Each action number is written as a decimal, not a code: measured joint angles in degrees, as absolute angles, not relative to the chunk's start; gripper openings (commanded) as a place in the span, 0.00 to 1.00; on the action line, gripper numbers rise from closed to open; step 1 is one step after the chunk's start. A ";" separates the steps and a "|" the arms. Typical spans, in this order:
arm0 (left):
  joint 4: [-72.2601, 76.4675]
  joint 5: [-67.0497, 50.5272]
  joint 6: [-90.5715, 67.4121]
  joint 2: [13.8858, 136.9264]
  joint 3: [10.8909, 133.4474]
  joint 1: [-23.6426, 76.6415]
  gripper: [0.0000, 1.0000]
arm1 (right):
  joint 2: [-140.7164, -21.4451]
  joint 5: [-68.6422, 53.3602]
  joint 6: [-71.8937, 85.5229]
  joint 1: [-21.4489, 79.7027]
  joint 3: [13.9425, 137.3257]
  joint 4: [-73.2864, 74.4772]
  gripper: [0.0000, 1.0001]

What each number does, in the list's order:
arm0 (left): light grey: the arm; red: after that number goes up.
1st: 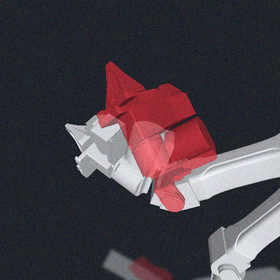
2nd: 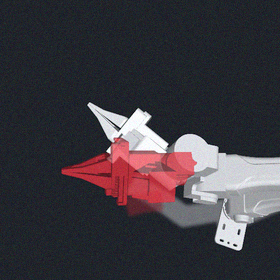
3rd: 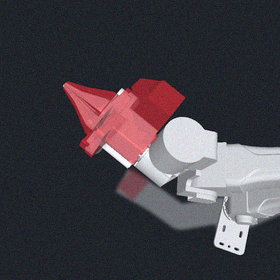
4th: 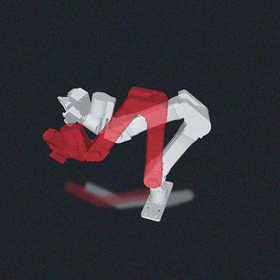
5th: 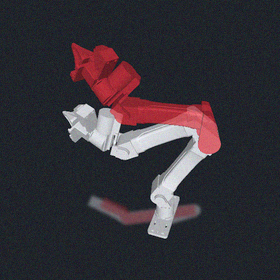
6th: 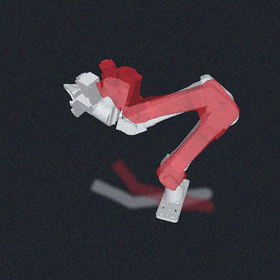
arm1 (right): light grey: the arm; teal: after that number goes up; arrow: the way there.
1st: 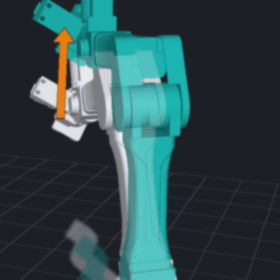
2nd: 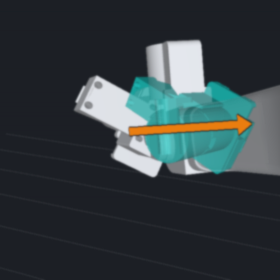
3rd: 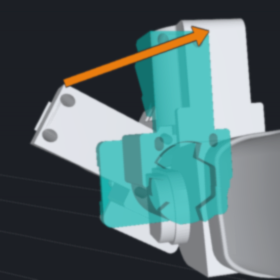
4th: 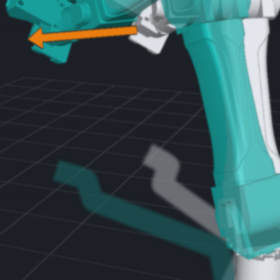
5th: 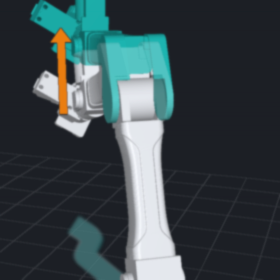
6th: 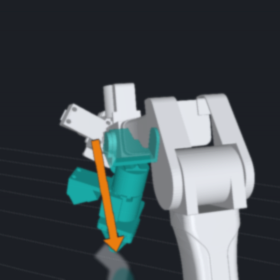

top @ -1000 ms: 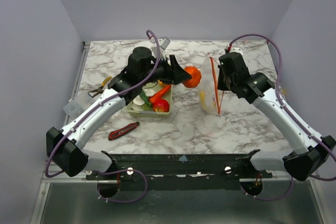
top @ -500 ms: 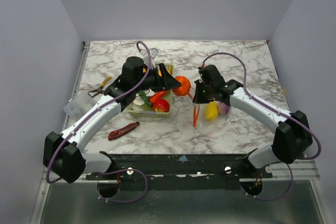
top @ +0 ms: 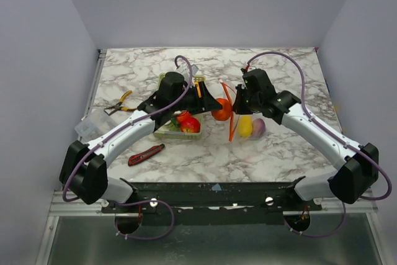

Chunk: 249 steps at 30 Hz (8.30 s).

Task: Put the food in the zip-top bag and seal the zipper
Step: Place the fake vegetable in the bin, then open the zipper of the food storage bag, then pick up the fake vegetable from the bin.

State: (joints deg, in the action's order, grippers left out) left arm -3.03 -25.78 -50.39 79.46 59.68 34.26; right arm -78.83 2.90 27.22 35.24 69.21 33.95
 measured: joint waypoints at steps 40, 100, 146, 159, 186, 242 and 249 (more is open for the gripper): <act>-12.01 -12.38 -40.93 75.75 65.67 34.72 0.64 | -71.05 3.68 25.69 35.24 65.12 32.75 0.01; -26.04 -32.36 -30.06 95.13 88.60 39.83 0.00 | -68.27 16.21 22.65 35.24 68.69 39.88 0.29; -5.93 -15.94 -57.69 86.78 72.40 48.90 0.28 | -69.63 23.49 23.16 35.24 72.64 37.80 0.01; -2.96 -16.21 -59.40 93.12 75.59 50.28 0.29 | -69.63 22.65 23.18 35.24 72.62 37.78 0.00; -14.33 -1.19 -49.95 86.46 79.77 52.49 0.00 | -61.52 46.89 29.91 35.27 71.81 50.35 0.00; -27.49 2.90 -33.36 95.85 72.27 28.23 0.87 | -60.71 24.53 21.78 35.24 57.63 36.91 0.01; -25.39 -3.84 -34.52 98.08 71.46 27.62 0.60 | -60.73 24.51 21.54 35.24 57.58 36.91 0.01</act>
